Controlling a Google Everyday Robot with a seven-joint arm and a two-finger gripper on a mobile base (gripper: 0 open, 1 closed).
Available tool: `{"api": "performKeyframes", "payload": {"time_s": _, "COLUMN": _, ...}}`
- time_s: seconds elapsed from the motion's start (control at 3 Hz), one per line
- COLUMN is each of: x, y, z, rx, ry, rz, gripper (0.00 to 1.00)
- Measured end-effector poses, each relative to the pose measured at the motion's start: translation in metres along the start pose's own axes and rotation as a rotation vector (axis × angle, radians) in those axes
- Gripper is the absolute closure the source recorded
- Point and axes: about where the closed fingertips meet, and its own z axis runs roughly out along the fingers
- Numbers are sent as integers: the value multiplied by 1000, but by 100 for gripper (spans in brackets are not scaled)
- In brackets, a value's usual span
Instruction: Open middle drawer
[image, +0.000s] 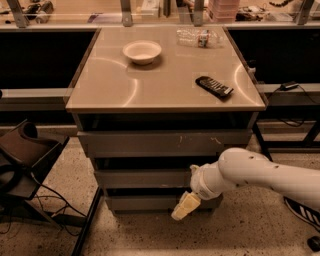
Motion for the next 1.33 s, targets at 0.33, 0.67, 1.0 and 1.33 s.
{"api": "performKeyframes", "payload": {"time_s": 0.33, "x": -12, "y": -17, "z": -1, "rx": 67, "ry": -42, "rz": -1, "gripper": 0}}
{"api": "performKeyframes", "payload": {"time_s": 0.67, "x": -12, "y": -17, "z": -1, "rx": 67, "ry": -42, "rz": -1, "gripper": 0}}
{"api": "performKeyframes", "payload": {"time_s": 1.0, "x": -8, "y": -23, "z": 7, "rx": 103, "ry": -44, "rz": -6, "gripper": 0}}
{"api": "performKeyframes", "payload": {"time_s": 1.33, "x": 8, "y": -39, "z": 29, "rx": 195, "ry": -11, "rz": -29, "gripper": 0}}
